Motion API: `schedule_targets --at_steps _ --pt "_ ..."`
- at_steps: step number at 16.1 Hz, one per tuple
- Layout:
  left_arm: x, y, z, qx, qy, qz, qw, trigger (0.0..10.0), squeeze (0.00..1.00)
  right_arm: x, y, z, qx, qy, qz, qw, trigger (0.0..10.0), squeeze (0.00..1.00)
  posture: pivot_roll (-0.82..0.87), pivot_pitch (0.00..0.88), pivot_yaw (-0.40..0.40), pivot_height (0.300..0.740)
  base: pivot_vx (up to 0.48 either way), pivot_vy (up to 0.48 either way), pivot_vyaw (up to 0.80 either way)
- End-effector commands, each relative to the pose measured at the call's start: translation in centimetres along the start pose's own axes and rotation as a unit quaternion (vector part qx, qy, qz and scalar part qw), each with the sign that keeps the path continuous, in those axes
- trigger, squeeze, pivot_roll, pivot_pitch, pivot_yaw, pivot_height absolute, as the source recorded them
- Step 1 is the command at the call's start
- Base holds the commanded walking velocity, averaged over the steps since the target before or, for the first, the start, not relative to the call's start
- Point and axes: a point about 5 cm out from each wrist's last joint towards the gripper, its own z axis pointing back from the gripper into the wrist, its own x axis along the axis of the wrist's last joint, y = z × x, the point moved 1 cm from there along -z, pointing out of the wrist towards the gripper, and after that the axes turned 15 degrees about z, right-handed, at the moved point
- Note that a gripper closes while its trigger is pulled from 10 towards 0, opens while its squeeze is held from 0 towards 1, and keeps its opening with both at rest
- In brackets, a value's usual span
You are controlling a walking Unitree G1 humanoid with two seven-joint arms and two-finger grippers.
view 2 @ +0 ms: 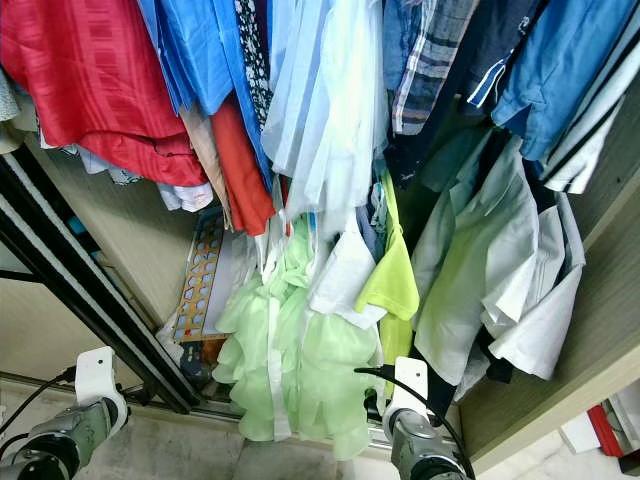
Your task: Clean up the room
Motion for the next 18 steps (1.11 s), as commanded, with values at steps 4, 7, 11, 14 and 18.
schedule_targets --at_steps 4,7,11,14,18 --pt "0.2 -16.5 1.4 -0.169 -0.025 -0.06 0.983 10.0 0.0 9.3 3.0 0.0 0.022 -0.078 0.094 0.992 10.0 0.0 -0.24 0.0 0.096 0.74 0.0 0.0 0.0" --pt "-0.1 -16.5 1.3 -0.161 -0.021 -0.043 0.986 10.0 0.0 9.0 2.9 0.0 0.008 -0.069 0.112 0.991 10.0 0.0 -0.24 0.0 0.097 0.74 0.0 0.0 0.0" --pt "-0.1 -16.5 1.3 -0.161 -0.021 -0.043 0.986 10.0 0.0 9.0 2.9 0.0 0.008 -0.069 0.112 0.991 10.0 0.0 -0.24 0.0 0.097 0.74 0.0 0.0 0.0" --pt "-0.1 -16.5 1.3 -0.161 -0.021 -0.043 0.986 10.0 0.0 9.0 2.9 0.0 0.008 -0.069 0.112 0.991 10.0 0.0 -0.24 0.0 0.097 0.74 0.0 0.0 0.0" --pt "-0.1 -16.5 1.3 -0.161 -0.021 -0.043 0.986 10.0 0.0 9.0 2.9 0.0 0.008 -0.069 0.112 0.991 10.0 0.0 -0.24 0.0 0.097 0.74 0.0 0.0 0.0"
